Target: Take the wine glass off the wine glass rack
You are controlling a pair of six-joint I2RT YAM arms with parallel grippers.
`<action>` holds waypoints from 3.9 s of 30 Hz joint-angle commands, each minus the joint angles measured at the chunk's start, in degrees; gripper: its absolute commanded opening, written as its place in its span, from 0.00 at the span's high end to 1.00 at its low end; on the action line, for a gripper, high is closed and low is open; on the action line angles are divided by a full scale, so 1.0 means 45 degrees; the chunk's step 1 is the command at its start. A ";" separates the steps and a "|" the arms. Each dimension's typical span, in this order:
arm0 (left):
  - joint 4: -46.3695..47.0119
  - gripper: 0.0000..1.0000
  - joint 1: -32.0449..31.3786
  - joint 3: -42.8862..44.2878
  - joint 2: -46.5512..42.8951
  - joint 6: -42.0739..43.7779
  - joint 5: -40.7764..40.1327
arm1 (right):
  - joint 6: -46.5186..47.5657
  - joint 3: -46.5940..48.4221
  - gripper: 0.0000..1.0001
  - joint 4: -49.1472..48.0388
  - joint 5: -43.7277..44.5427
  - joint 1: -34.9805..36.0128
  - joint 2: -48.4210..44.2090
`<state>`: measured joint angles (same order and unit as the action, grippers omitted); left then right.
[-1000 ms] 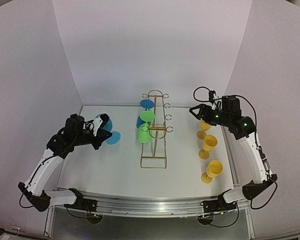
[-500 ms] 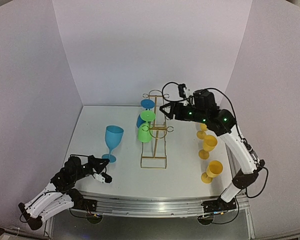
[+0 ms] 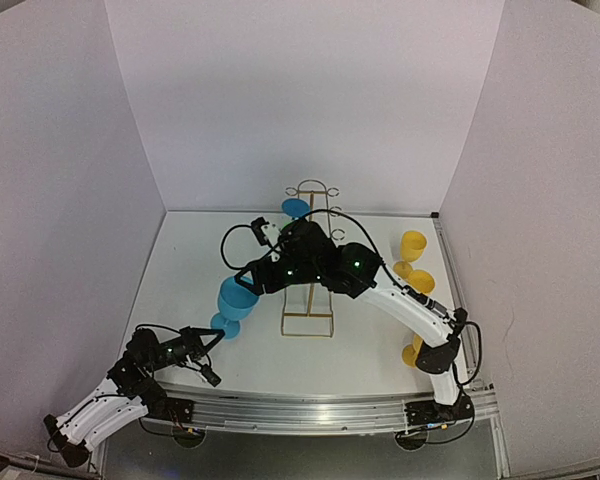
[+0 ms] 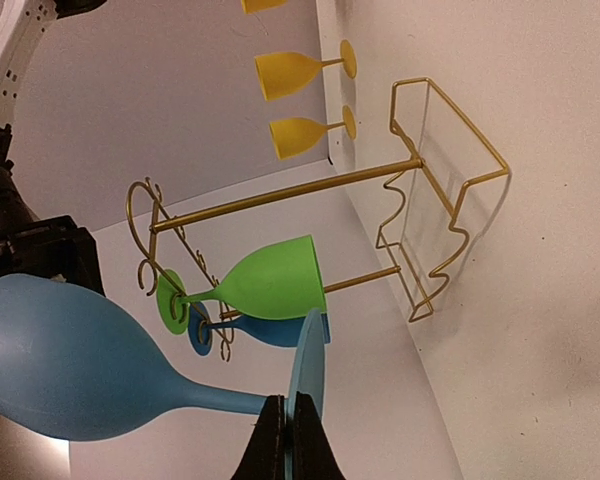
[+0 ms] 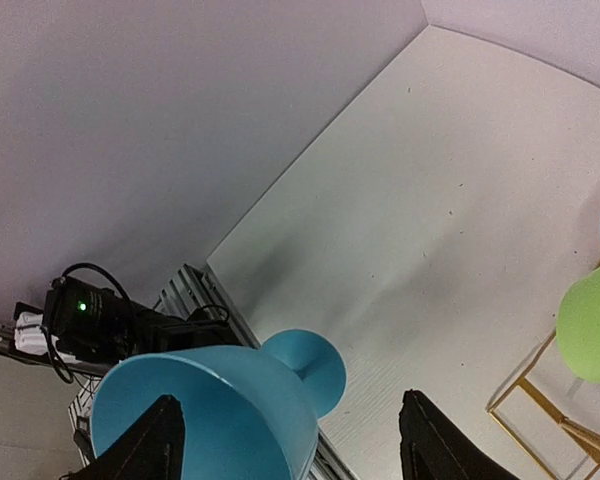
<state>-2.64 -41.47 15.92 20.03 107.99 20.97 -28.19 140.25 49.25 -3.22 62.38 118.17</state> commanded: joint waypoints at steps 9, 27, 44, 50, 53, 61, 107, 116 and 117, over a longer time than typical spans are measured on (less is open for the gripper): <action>0.1382 1.00 -0.0035 0.0426 0.0647 -0.0265 0.0103 | 0.0553 -0.0104 0.66 0.0957 -0.0557 0.0144 -0.0099; -0.1761 0.25 -0.0025 0.2009 0.0596 -0.3116 -0.0953 | 0.1066 0.0585 1.00 0.1108 0.2687 0.0398 0.0087; -0.9785 0.21 0.0615 1.1801 0.6169 -2.4275 -0.1539 | 0.0467 0.1065 1.00 0.0851 0.8270 0.1639 0.1972; -0.9499 0.28 0.1372 1.2200 0.6941 -2.7988 -0.1514 | -0.0395 0.1384 1.00 0.0317 0.8908 0.1963 0.2613; -1.0000 0.29 0.1378 1.2493 0.7655 -2.8337 -0.2047 | -0.0724 0.1615 1.00 0.0229 0.8933 0.2075 0.2970; -1.1406 0.34 0.1358 1.3448 0.9740 -2.7684 -0.3200 | -0.0889 0.1681 1.00 -0.0237 0.8294 0.2223 0.3461; -1.0972 1.00 0.9171 1.7997 1.8166 -2.2212 -0.5778 | 0.1062 -0.0817 0.46 -0.1957 0.7704 0.2330 -0.0326; -1.0887 1.00 0.9943 1.8824 1.9802 -2.2291 -0.5761 | 0.1161 -0.1280 0.45 -0.1991 0.7988 0.2330 -0.0672; -1.0852 1.00 0.9944 1.8815 1.9872 -2.2248 -0.5791 | 0.1156 -0.1300 0.45 -0.1999 0.8007 0.2330 -0.0689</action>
<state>-53.33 2.79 98.15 108.26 6.67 -4.59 -23.49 135.45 41.20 31.23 72.58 118.02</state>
